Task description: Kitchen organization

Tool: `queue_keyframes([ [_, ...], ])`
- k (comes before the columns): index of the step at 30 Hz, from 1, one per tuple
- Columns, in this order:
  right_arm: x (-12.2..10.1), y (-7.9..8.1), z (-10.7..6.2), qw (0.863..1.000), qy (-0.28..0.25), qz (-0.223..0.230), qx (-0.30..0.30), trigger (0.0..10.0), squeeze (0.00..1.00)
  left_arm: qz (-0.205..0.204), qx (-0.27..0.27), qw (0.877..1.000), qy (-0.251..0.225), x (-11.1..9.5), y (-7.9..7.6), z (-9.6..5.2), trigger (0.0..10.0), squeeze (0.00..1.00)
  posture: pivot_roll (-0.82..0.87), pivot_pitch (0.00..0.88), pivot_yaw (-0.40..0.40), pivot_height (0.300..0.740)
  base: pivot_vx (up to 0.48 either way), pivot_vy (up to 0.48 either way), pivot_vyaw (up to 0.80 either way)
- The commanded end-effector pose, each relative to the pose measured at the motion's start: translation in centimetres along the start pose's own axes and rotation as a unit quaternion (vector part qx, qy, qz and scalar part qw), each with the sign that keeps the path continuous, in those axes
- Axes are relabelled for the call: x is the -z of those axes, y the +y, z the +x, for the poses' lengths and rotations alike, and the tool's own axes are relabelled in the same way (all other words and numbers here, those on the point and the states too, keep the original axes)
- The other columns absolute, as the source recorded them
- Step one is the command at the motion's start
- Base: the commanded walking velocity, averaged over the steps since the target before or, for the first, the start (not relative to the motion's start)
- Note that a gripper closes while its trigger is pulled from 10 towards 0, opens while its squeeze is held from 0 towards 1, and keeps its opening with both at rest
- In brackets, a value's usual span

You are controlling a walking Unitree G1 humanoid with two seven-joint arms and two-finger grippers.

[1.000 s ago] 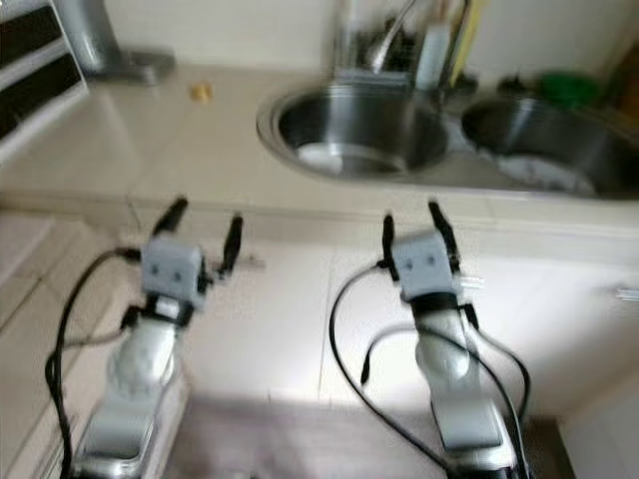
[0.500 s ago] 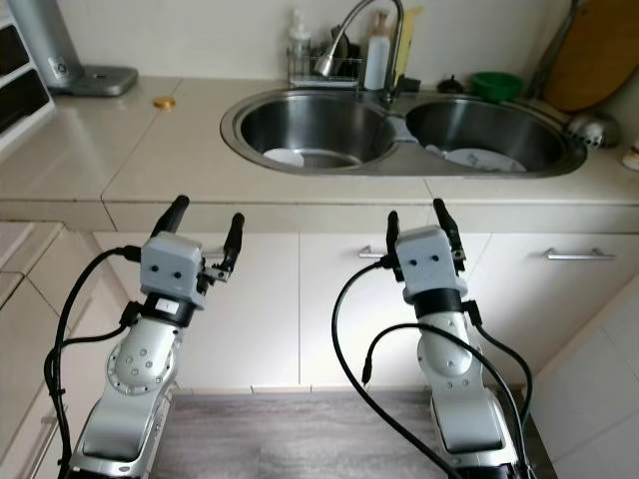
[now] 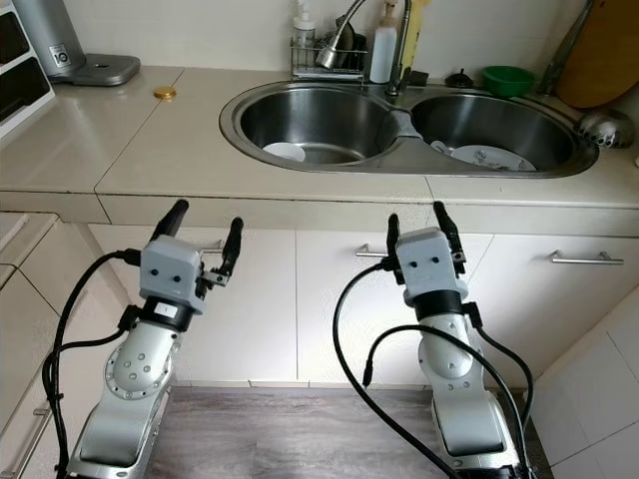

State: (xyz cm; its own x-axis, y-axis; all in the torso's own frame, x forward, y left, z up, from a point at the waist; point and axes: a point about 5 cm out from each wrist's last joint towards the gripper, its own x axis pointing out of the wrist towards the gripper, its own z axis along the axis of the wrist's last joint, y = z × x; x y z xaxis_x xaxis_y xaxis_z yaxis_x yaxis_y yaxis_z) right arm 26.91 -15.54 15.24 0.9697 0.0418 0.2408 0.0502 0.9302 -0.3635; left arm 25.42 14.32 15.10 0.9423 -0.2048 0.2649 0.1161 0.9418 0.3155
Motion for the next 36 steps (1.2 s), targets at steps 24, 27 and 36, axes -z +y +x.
queue_keyframes([
  [24, 4.4, 0.0, -7.2, 0.983, 0.144, -0.011, -0.112, 10.0, 0.0, -0.039, 0.004, 0.984, 0.172, 4.2, 0.4, -6.7, 10.0, 0.0, 0.05, 0.0, -0.051, 0.74, 0.0, 0.0, 0.0],
  [27, 4.5, -0.1, -7.1, 0.984, 0.143, -0.01, -0.109, 10.0, 0.0, -0.04, 0.005, 0.984, 0.173, 4.3, 0.4, -6.8, 10.0, 0.0, 0.05, 0.0, -0.051, 0.74, 0.0, 0.0, 0.0],
  [36, 4.5, 0.1, -6.9, 0.984, 0.137, -0.013, -0.109, 10.0, 0.0, -0.046, 0.022, 0.983, 0.176, 4.6, -0.1, -6.7, 10.0, 0.0, 0.06, 0.0, -0.052, 0.74, 0.0, 0.0, 0.0],
])
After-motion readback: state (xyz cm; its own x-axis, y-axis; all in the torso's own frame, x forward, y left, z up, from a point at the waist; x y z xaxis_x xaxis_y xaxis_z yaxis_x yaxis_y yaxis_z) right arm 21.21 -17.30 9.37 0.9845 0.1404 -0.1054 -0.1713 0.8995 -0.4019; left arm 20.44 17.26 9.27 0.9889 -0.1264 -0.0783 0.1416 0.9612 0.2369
